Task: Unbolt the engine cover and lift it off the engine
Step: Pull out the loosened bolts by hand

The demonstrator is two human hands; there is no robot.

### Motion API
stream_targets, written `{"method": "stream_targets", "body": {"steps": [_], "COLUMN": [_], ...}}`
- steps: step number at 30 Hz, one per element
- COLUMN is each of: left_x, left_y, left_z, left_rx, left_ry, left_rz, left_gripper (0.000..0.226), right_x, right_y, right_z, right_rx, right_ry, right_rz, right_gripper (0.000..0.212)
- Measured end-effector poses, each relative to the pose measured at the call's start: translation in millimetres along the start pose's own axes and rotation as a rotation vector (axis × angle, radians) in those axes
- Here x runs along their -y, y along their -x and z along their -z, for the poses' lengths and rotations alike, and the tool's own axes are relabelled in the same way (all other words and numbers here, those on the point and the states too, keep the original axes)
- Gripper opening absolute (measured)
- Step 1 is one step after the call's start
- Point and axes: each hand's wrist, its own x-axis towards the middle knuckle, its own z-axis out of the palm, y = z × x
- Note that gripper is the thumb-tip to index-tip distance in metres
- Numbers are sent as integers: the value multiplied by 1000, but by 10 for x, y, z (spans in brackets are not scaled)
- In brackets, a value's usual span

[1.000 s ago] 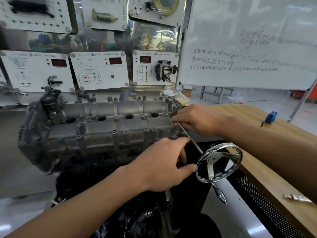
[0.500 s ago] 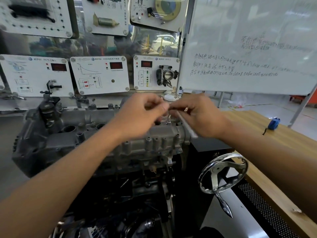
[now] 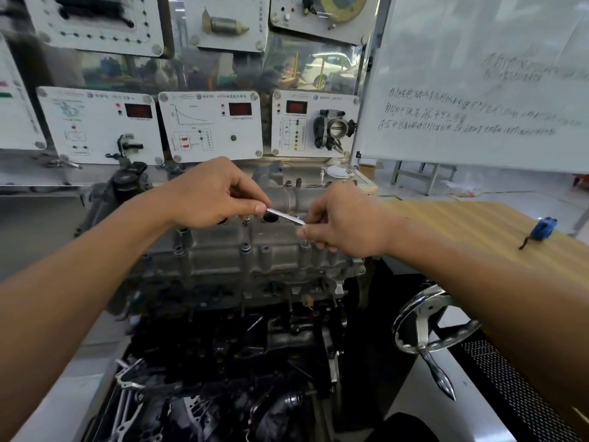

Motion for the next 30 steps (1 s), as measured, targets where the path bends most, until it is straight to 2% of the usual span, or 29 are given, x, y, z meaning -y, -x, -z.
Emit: {"method": "stream_targets", "body": {"steps": [6, 13, 24, 30], "left_x": [106, 149, -18, -187], "left_y": [-37, -31, 334, 574], "left_z": [-93, -113, -205, -373], "left_rx": [-76, -78, -155, -143], "left_ry": [-72, -200, -364, -414], "left_rz": [-36, -39, -160, -110], "left_gripper": [13, 16, 17, 21], "right_x": [24, 33, -50, -69], "right_y": [-10, 9, 102, 78], "right_z": [-43, -120, -203, -199], "right_rx": [-44, -114, -180, -124], "right_ry": [98, 171, 155, 166], "right_rz": [28, -3, 174, 214], "right_gripper": [34, 33, 26, 21]}}
